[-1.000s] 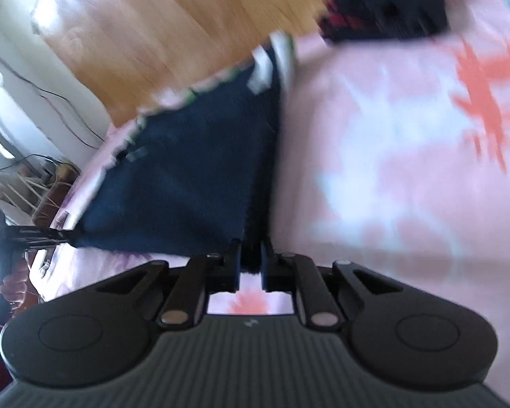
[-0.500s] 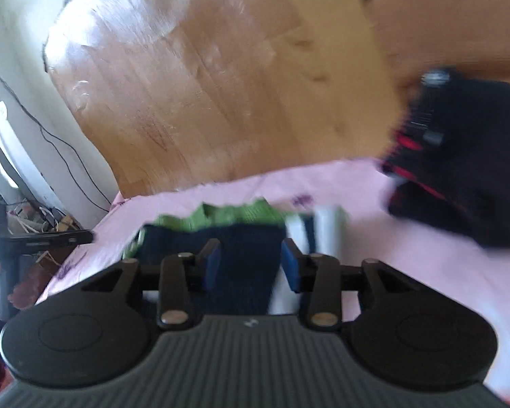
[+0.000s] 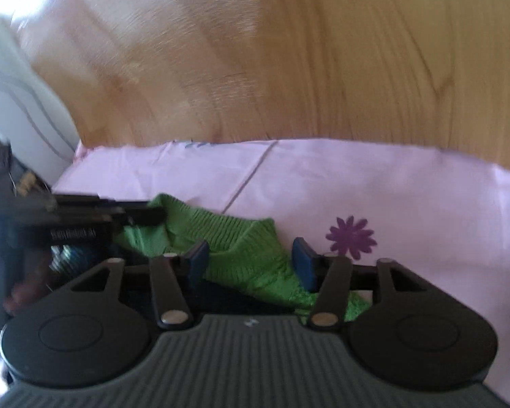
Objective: Fold small clothes
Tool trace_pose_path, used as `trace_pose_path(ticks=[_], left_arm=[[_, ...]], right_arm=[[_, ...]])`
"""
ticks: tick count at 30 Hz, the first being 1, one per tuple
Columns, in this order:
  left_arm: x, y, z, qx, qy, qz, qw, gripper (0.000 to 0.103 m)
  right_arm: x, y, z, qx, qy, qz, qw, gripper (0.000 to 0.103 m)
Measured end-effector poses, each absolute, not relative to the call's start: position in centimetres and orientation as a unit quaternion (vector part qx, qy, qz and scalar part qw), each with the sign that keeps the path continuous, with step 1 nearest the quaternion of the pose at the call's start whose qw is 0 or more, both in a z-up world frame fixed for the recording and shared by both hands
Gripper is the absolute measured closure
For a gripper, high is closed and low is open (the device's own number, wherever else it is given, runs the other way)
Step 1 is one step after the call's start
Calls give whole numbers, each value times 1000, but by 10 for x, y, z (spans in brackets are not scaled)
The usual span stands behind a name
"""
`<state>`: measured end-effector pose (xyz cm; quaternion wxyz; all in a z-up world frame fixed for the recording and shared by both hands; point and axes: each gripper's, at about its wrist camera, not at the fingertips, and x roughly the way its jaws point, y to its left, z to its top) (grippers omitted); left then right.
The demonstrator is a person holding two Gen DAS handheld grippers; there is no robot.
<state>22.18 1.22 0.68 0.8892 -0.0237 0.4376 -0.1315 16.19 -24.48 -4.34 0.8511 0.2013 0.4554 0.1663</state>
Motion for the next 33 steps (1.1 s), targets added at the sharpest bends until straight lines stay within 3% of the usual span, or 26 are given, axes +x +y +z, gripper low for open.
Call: trace_pose_path(ticks=[1,2,8,12,16,21,28,30,32,33], left_arm=[[219,14,11,-29,436,-128,890,91],[216,16,17,-35,433,-126,892,91],[150,24,77,-46,350,-142,925,91],[66,32,105,-44,287,-167,942,91],[-16,40,102,-46,255,-191,947,91],[-93,42,69,-48,258,-206,943,90],[-125,47,8,-66,334,-185,922,84],[-130,55,12,-68,330,-193,922,84],[-140,66,30,-68,294,-201,932,79],[-143,77,42,-74,268,-199,940,70]], right_arm=[[160,-241,-42,186,457,156,856,84],[157,-241,-39,185,452,152,859,86],[99,-246,26,158,367,159,903,87],[33,-234,72,123,318,182,922,88],[-49,-216,94,93,287,207,931,88],[-129,-186,76,76,286,210,932,88],[-186,-162,24,95,317,164,929,87],[-184,-165,22,122,324,162,924,79],[-184,-174,29,150,327,178,916,69],[-186,-180,35,167,322,191,912,65]])
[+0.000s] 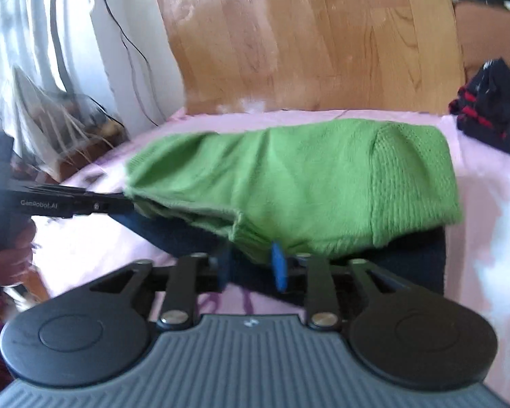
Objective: Fold small clothes
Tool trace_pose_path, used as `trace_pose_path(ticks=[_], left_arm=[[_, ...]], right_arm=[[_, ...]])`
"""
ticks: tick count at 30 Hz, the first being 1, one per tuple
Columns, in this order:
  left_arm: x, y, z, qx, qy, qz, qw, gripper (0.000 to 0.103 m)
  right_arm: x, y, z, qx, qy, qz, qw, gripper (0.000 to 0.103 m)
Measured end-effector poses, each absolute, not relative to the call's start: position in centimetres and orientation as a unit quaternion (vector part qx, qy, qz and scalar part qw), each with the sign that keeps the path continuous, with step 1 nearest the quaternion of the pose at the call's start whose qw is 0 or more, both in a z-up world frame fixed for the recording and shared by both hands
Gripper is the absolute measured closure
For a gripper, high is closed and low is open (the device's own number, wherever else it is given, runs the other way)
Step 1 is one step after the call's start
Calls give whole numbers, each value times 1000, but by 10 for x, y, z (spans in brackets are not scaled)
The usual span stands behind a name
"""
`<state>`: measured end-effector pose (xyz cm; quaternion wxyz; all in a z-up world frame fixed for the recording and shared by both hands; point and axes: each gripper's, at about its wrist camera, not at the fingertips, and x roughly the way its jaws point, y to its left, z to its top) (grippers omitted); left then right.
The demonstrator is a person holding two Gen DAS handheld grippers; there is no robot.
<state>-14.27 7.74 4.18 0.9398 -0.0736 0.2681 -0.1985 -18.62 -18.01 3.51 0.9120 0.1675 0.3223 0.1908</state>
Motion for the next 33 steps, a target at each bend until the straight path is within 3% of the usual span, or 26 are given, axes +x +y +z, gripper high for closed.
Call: trace_pose_path(ticks=[1,6,11,12,13,14,15,18,21,23,25,29,33], left_arm=[[-144,86,49,-80,249,-190,946,60],[-95,133,73,-108,231,-113,960,45],[0,145,33,-167,351,-110,915,46],[8,143,23,-174,371,-105,906,56],[11,140,16,-180,381,-105,901,80],[8,138,15,-187,379,-114,899,90],[-4,139,17,-193,365,-113,904,91],[-38,153,27,-231,317,-94,915,92],[-42,164,17,-279,318,-85,902,92],[-34,155,3,-253,346,-58,901,90],[-30,149,-3,-242,358,-40,901,82],[-48,158,19,-234,320,-12,918,68],[-54,163,48,-231,276,-9,933,67]], right_arm=[[-192,-186,42,184,310,199,911,64],[-184,-241,69,226,237,95,940,50],[-133,-280,42,279,281,7,918,40],[-123,-284,31,301,299,6,906,42],[-116,-285,20,323,316,12,892,48],[-116,-283,13,338,325,18,883,86],[-118,-279,12,341,327,21,881,92],[-148,-281,31,337,275,3,900,93],[-167,-294,19,368,268,-20,890,93],[-161,-290,-5,378,298,-31,876,93],[-156,-291,-16,400,296,-33,867,92],[-162,-293,-4,394,295,-28,870,73],[-181,-305,14,377,262,-42,888,71]])
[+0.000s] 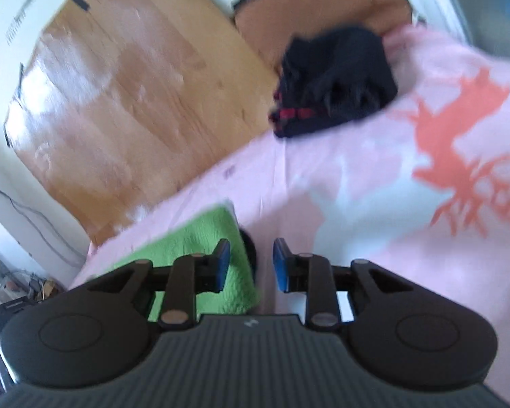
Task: Fold small clothes
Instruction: 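Open both grippers and move them to the folded sweater's edge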
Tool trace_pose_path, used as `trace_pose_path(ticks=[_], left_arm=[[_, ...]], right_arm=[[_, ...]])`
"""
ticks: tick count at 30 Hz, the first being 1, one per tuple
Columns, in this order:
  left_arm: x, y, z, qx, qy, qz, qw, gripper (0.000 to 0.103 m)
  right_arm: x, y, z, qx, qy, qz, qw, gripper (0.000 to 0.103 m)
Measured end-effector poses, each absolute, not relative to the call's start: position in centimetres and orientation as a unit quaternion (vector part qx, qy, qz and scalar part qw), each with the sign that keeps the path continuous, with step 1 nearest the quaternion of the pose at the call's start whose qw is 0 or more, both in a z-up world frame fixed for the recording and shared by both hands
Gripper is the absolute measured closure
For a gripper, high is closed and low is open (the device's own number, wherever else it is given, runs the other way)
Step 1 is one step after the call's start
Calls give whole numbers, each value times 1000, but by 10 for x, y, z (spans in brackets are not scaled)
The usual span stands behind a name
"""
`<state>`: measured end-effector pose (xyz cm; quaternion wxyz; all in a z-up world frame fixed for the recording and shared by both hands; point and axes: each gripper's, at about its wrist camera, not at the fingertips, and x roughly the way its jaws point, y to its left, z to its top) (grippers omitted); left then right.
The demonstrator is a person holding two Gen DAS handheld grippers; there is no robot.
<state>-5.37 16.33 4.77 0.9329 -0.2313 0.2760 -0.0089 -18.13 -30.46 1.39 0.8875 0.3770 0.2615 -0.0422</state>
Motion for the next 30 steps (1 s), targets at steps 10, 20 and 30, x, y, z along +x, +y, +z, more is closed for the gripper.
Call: trace_pose_path(ticks=[10,20,30], left_arm=[[46,121,14,-179,406,-66,894,71],[16,153,-1,-318,340,-20,885,87],[-36,156,46,-291,249,14,924,74]], right_arm=[[-91,-286,12,329,310,5,892,47],[-139,-290,-2,398,254,-24,881,93],[-166,-305,16,402,213,-35,890,58]])
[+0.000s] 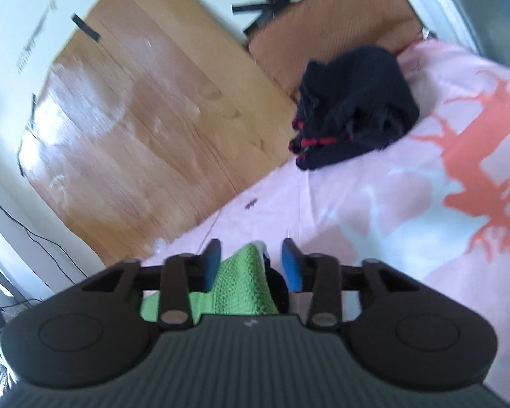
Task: Fold small clothes
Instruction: 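Open both grippers and move them to the folded sweater's edge, then grasp the sweater edge with the left gripper while the right gripper grasps it too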
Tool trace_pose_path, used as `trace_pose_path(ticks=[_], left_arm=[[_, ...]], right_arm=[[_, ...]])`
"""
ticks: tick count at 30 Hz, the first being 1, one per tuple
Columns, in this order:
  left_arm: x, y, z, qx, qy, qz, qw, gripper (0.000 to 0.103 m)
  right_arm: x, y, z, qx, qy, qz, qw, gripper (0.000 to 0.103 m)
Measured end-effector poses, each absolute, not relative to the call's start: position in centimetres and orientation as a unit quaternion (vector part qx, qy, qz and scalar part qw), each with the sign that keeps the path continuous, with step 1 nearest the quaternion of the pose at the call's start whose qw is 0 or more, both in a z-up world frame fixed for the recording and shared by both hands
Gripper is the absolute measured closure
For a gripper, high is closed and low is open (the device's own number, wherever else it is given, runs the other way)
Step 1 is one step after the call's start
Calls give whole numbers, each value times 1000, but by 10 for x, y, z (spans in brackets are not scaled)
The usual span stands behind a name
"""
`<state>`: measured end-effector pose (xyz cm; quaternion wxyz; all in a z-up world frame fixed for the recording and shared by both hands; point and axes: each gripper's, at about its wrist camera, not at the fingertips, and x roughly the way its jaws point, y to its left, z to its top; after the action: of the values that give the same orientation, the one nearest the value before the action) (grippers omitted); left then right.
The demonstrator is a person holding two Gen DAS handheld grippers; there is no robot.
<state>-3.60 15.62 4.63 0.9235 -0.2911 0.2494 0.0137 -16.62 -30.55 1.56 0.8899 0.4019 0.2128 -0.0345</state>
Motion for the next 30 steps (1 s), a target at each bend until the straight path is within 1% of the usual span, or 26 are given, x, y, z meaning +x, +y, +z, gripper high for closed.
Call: trace_pose_path(ticks=[3,5,8,10,11,13,14,15,16,17,18,19,20,23,26,30], left_arm=[[-45,129,58,-263,242,-60,932,74],[-45,100,56,-240,259,-129,927,74],[-38,53,43,-211,300,-220,904,79],[-32,31,29,-203,334,-247,887,88],[-27,24,22,-205,350,-257,878,90],[-18,13,6,-207,377,-269,862,99],[-12,8,-4,-202,392,-262,859,100],[-9,6,-13,-197,392,-257,861,97],[-10,10,-19,-199,377,-267,864,97],[-10,12,-21,-207,376,-271,862,97],[-9,14,-20,-215,383,-268,857,97],[-10,13,-18,-210,386,-265,858,97],[-12,11,-16,-200,386,-263,861,97],[-15,9,-7,-188,388,-257,865,97],[-18,19,7,-199,379,-266,864,98],[-36,73,30,-237,315,-244,886,91]], right_arm=[[-177,-303,14,385,237,-45,891,57],[-182,-303,6,403,258,-40,877,55],[-191,-306,-4,439,272,-31,856,53],[-193,-307,-9,462,282,-28,841,53],[-194,-307,-10,468,286,-22,836,53],[-191,-304,-9,471,295,-15,831,53],[-187,-301,-9,467,302,-12,831,53],[-183,-297,-10,463,309,-10,831,53],[-178,-293,-12,462,318,-7,828,53],[-174,-289,-17,466,321,-1,824,55],[-171,-285,-20,472,316,6,823,60],[-166,-281,-21,473,320,11,821,67],[-161,-278,-22,473,331,12,817,77],[-153,-276,-15,494,330,23,804,79],[-146,-270,19,485,297,60,821,81],[-123,-238,70,428,275,123,852,81]])
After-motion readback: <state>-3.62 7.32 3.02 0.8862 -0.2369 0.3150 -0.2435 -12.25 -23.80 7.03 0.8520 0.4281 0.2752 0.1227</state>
